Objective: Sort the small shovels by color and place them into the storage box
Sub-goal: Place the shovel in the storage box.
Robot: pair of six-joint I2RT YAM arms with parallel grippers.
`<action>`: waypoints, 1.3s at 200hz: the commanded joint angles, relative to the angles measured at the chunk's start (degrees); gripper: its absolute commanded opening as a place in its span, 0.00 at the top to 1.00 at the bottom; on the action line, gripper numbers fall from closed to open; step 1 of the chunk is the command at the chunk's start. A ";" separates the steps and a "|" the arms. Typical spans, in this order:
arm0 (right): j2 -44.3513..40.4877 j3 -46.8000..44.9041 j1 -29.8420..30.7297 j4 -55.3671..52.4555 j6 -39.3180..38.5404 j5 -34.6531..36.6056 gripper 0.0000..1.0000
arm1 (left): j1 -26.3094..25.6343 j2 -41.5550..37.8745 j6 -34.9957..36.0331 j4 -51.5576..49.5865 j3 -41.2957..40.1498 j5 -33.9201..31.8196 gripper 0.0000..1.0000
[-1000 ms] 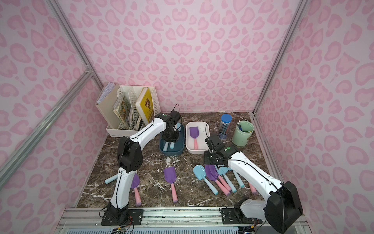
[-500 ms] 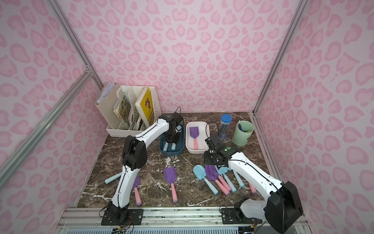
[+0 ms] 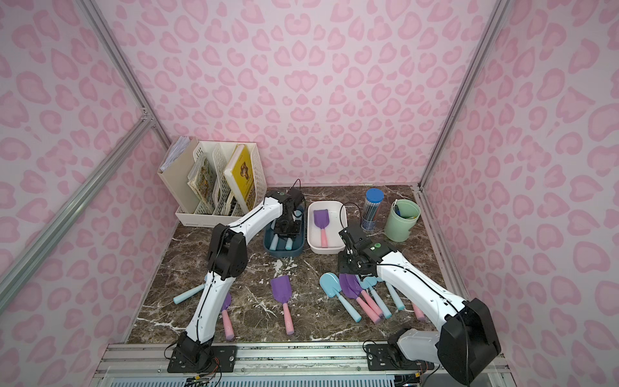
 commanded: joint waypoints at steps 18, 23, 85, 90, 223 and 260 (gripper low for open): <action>0.47 -0.22 -0.01 0.49 -0.26 0.47 0.46 | 0.14 0.85 -0.49 -0.88 0.56 0.77 0.88; 0.49 -0.31 -0.03 0.55 -0.31 0.51 0.46 | 0.09 0.94 -0.45 -0.90 0.54 0.75 0.88; 0.27 -0.12 -0.06 0.25 -0.43 0.63 0.46 | 0.14 1.79 -0.23 -0.76 0.66 1.26 0.84; 0.31 -0.13 -0.21 0.25 -0.43 0.63 0.46 | 0.13 1.81 -0.22 -0.75 0.66 1.43 0.84; 0.26 0.31 -0.22 0.07 -0.39 0.88 0.45 | 0.09 0.34 0.04 -1.14 1.10 1.91 0.65; 0.38 1.30 -0.27 -0.67 -0.45 1.18 0.45 | 0.08 -0.79 0.04 -1.71 1.27 1.92 0.62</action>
